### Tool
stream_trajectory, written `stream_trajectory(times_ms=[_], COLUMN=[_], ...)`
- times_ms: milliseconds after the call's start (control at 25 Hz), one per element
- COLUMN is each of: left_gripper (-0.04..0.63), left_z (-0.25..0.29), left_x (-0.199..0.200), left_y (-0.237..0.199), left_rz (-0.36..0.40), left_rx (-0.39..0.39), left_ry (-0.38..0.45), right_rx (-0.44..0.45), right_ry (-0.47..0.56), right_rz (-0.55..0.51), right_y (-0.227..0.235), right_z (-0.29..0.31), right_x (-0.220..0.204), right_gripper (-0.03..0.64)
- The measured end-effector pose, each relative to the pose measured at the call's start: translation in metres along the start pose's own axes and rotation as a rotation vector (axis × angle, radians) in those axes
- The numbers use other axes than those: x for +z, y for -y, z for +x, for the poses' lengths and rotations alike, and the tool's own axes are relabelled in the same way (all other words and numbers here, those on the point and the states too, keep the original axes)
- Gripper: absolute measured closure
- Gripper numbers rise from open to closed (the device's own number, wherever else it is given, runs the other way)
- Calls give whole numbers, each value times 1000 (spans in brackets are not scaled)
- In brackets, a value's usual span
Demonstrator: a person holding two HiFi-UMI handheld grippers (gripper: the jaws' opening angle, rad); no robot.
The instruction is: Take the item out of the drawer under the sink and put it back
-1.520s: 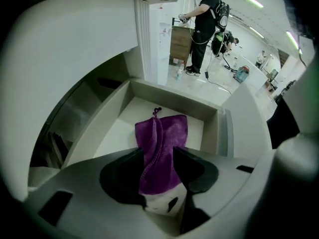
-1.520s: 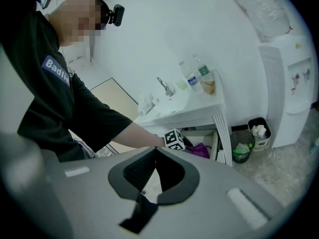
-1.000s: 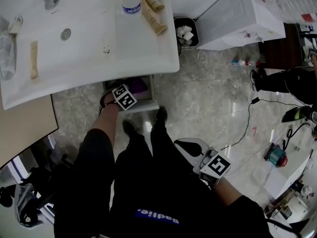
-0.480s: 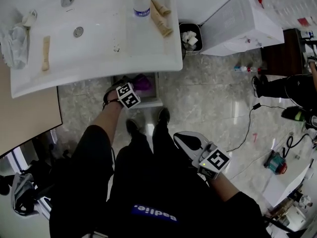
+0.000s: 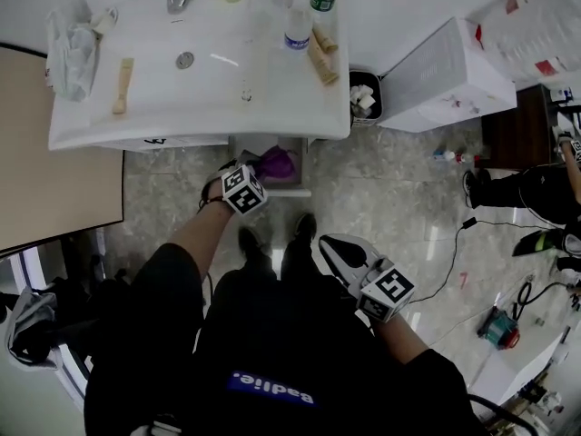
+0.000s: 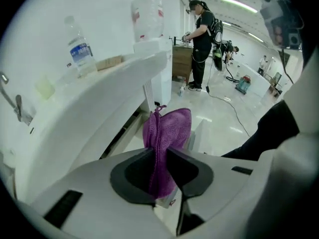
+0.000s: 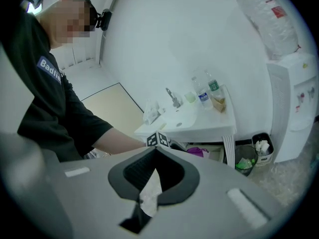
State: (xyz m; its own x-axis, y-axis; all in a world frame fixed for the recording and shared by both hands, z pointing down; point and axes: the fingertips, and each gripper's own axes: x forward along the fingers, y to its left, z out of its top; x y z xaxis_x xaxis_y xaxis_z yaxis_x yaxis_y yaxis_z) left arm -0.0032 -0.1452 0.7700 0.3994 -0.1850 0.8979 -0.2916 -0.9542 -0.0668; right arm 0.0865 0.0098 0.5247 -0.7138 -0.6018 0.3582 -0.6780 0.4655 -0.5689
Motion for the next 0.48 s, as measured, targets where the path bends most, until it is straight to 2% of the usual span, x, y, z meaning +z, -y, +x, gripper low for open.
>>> stream_trajectory(times_ms=[320, 480], left_gripper=[512, 512], left_z=[-101, -158], left_x=[12, 18], left_y=[8, 17], left_rz=[-149, -211], left_rx=[74, 107], left_ry=[186, 283], right_rx=[-80, -77], right_ry=[-35, -43], right_rz=[-73, -103], right_y=[-10, -29], right_z=[6, 12], right_x=[7, 10], right_gripper=[615, 615])
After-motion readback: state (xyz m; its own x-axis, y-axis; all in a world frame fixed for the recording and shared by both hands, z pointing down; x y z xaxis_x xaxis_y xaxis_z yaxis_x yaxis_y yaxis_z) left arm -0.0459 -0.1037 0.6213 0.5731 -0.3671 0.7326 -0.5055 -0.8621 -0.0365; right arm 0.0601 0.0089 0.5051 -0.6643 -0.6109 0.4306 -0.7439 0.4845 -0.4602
